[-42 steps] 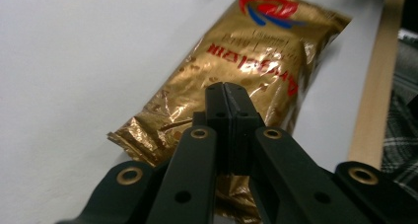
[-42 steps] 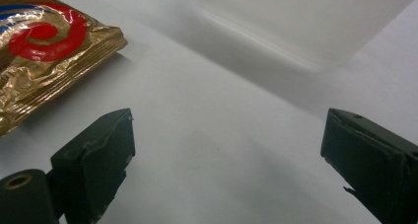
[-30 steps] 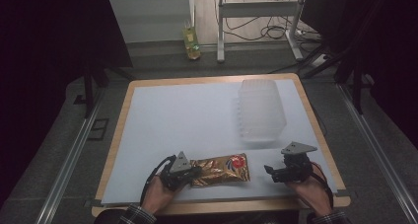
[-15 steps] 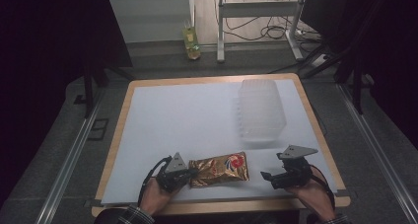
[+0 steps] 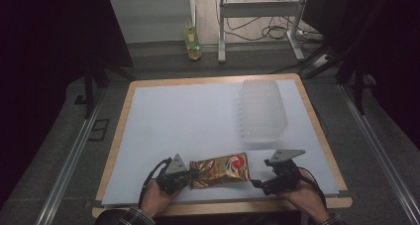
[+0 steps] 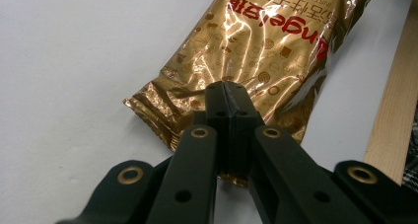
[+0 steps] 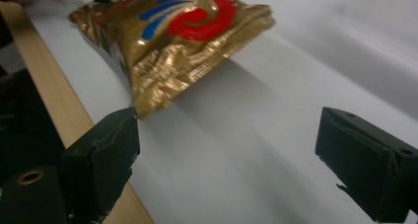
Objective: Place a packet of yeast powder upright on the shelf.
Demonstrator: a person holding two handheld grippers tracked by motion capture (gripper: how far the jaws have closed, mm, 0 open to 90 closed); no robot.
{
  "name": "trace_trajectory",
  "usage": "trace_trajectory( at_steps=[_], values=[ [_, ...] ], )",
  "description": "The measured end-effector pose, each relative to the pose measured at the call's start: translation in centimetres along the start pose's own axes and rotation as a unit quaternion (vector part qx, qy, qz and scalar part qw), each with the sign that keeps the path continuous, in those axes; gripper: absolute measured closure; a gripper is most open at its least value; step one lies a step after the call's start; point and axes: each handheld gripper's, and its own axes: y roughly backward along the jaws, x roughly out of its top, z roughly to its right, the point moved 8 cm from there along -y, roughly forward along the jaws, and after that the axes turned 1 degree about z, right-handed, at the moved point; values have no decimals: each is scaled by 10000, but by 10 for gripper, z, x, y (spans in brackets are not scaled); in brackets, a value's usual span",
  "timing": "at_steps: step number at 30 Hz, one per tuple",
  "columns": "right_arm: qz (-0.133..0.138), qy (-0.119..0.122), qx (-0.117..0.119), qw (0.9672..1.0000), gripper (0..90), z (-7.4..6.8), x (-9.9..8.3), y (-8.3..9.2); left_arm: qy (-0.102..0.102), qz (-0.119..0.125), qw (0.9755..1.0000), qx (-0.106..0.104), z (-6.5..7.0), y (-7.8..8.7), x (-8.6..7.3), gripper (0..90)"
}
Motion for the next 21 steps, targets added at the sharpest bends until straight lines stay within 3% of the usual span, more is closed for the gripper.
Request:
trace_trajectory(
  at_steps=[5, 12, 21],
  values=[
    [-29, -117, 290, 9995, 97, -7, 6, -12, 47, 15, 10000, -37, -1, 0, 0, 898],
    [-137, -145, 492, 9986, 97, -14, 12, -26, 68, 20, 10000, -58, -1, 0, 0, 898],
    [-306, -389, 845, 9952, 109, -20, 25, -50, 82, 13, 9999, -85, -1, 0, 0, 898]
  ],
)
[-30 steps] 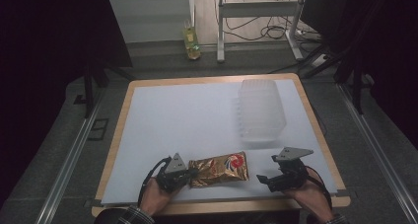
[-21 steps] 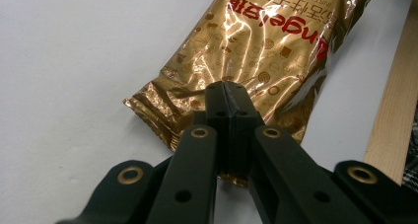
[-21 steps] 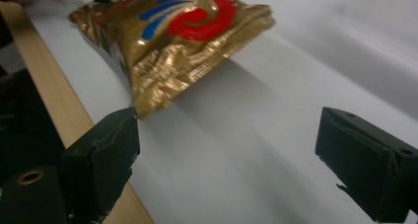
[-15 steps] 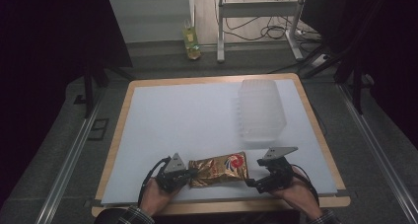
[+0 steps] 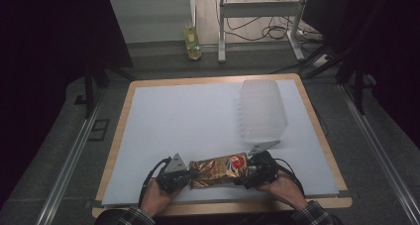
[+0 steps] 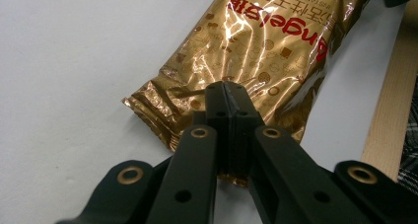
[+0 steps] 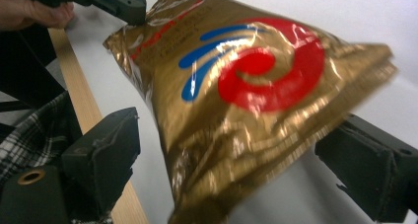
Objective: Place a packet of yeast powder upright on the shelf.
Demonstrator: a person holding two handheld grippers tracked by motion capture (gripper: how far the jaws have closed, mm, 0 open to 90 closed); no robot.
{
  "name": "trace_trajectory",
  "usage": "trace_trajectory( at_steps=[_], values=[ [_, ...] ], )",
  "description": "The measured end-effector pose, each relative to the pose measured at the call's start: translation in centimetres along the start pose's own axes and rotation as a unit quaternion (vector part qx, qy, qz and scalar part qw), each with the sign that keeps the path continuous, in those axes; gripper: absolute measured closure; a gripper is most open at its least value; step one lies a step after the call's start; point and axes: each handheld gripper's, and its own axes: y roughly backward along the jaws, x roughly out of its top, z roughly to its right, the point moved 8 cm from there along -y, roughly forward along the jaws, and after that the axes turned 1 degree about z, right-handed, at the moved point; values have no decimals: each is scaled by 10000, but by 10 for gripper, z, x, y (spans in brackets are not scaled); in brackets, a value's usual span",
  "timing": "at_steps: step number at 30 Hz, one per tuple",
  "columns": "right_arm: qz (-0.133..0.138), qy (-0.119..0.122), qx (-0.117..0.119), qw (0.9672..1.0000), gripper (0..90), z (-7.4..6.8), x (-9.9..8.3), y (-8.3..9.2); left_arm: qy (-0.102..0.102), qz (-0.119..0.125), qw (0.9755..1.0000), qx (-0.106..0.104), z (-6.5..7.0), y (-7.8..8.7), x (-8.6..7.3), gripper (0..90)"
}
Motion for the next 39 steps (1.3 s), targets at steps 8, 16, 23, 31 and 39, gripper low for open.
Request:
trace_trajectory(
  at_steps=[8, 16, 23, 31, 39],
  values=[
    [36, -174, 285, 9994, 194, -6, 18, -8, -38, -27, 10000, 15, 0, 1, -1, 897],
    [64, -396, 269, 9988, 396, -9, 37, -3, -23, -31, 10000, 70, 0, 1, -1, 896],
    [57, -593, 402, 9974, 570, -14, 45, -1, -82, -58, 9999, 128, 1, 2, -1, 895],
    [256, -369, 477, 9979, 730, -23, 58, 8, -130, 113, 9996, 237, -2, 11, 2, 833],
    [314, 67, 539, 9980, 769, -25, 69, 22, -58, 257, 9992, 302, -6, 21, 3, 674]
  ],
)
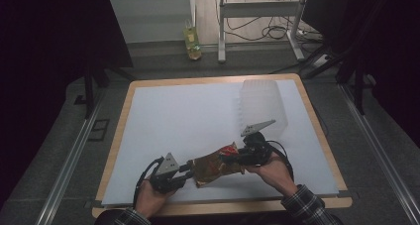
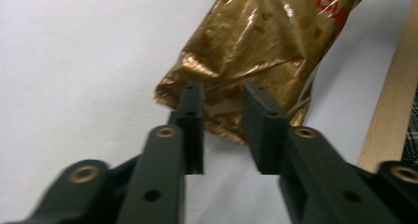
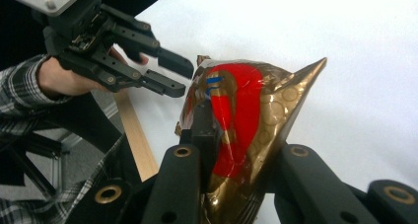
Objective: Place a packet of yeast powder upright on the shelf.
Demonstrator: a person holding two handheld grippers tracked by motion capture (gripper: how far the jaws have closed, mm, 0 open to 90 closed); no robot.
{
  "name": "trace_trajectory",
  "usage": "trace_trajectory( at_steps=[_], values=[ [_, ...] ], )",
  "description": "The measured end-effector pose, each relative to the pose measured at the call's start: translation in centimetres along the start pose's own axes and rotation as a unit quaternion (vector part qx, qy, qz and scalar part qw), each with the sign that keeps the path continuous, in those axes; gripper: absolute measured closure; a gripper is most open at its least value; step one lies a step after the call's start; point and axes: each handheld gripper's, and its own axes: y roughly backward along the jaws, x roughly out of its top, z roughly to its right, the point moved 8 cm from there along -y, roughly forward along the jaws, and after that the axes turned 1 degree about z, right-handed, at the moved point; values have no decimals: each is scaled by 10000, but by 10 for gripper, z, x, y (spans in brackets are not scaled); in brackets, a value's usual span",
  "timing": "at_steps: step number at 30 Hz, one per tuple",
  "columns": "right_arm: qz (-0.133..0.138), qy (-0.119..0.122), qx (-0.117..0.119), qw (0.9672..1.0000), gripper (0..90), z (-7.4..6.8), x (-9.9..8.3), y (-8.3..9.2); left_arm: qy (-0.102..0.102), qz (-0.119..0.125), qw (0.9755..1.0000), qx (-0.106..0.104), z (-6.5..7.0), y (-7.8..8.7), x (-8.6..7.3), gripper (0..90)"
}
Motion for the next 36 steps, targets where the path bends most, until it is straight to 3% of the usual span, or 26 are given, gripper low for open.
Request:
trace_trajectory(
  at_steps=[5, 7, 12, 20, 28, 31, 36],
  values=[
    [-43, 276, -3, 9996, 775, 0, 4, 7, -66, -68, 9999, -33, 1, 1, -1, 556],
    [-75, 481, -71, 9988, 777, -1, 7, 13, -121, -101, 9999, 22, 2, 1, -3, 458],
    [-79, 713, -227, 9972, 778, 1, 10, 19, -369, -191, 9990, 143, 2, 2, -5, 331],
    [-55, 994, -479, 9939, 777, 10, 16, 32, -324, -197, 9991, 175, 1, 3, -5, 143],
    [-100, 1210, -784, 9895, 775, 21, 26, 46, -337, -196, 9991, 191, 0, 3, -6, 82],
    [-158, 1236, -781, 9891, 774, 25, 28, 50, -326, -177, 9991, 196, -1, 3, -6, 74],
    [-147, 1486, -764, 9858, 776, 30, 34, 57, -353, -140, 9991, 207, -1, 4, -5, 65]
  ],
)
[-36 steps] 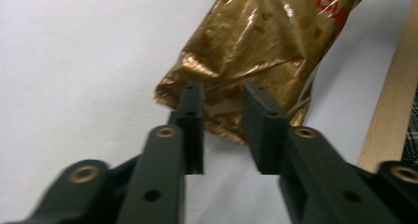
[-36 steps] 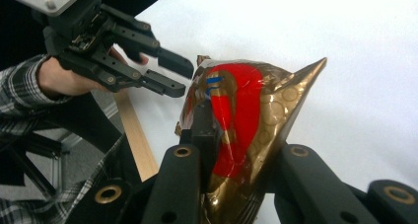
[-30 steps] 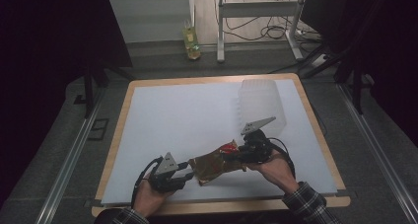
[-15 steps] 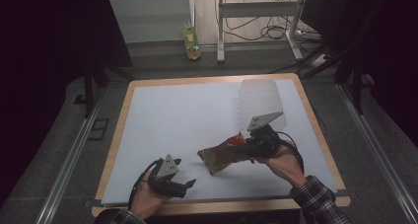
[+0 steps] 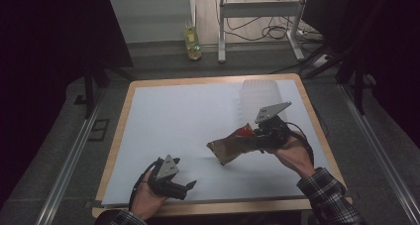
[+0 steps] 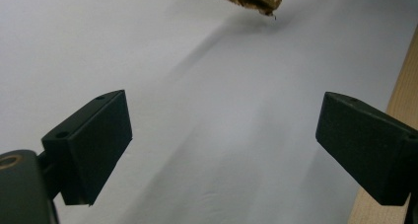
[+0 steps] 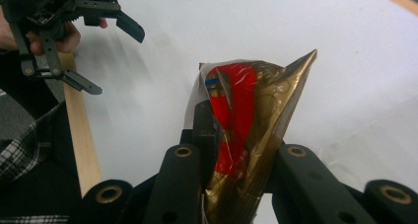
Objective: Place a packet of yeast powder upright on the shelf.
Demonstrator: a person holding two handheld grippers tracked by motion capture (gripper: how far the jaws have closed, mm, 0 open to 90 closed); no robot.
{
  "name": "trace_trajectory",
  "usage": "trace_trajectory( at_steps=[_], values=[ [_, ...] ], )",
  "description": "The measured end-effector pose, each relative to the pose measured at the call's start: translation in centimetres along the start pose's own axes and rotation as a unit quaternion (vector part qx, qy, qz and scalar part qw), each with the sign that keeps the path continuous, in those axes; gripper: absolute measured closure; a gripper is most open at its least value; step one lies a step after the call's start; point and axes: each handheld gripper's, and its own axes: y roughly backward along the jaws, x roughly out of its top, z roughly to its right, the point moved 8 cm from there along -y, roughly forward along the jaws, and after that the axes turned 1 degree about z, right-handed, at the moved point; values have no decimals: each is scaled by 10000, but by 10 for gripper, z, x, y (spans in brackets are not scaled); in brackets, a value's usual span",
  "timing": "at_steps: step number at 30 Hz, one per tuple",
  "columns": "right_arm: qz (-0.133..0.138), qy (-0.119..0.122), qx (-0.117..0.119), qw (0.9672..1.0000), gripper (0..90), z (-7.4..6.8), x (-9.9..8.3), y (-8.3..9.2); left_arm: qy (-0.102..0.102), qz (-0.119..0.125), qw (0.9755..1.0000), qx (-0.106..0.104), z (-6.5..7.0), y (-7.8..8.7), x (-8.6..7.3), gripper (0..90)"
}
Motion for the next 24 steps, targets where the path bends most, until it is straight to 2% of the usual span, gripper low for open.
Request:
trace_trajectory(
  at_steps=[8, 11, 13, 24],
  values=[
    [-37, 122, -5, 9999, 778, 12, 8, 9, -100, 68, 9999, 25, -1, -1, 0, 45],
    [-52, 139, -32, 9999, 777, 17, 12, 13, -220, 75, 9997, 121, -1, -2, 0, 45],
    [-55, 162, -12, 9999, 777, 20, 14, 14, -279, 73, 9995, 112, -1, -3, -1, 44],
    [-81, 417, -36, 9991, 774, 33, 33, 23, -243, 80, 9997, 61, -3, -4, -2, 15]
  ],
)
